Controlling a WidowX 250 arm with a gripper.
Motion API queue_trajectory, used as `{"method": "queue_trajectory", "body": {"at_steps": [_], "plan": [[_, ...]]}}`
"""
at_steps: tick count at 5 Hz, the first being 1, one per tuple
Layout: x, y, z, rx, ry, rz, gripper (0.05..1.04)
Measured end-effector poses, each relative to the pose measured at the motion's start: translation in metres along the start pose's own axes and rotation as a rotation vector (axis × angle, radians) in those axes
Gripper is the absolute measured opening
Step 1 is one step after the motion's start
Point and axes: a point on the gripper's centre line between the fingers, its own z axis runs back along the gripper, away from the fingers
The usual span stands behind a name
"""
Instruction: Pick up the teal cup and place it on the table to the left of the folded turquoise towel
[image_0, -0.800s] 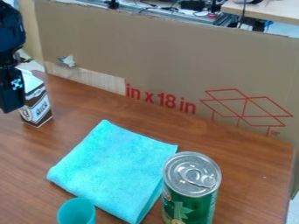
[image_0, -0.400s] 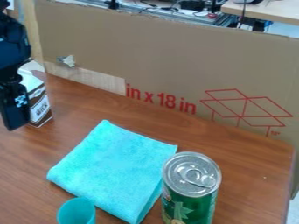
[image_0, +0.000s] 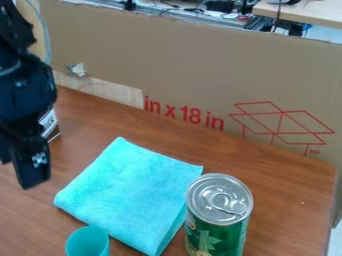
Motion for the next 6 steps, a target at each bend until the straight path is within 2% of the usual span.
{"method": "queue_trajectory", "body": {"at_steps": [2,3,5,6], "plan": [[0.016,-0.037,-0.032,-0.037,0.042,-0.102,1.002],[0.023,-0.047,-0.043,-0.037,0.052,-0.109,1.003],[0.023,-0.046,-0.066,0.000,0.145,-0.093,1.003],[0.022,-0.043,-0.074,0.013,0.172,-0.089,1.003]]}}
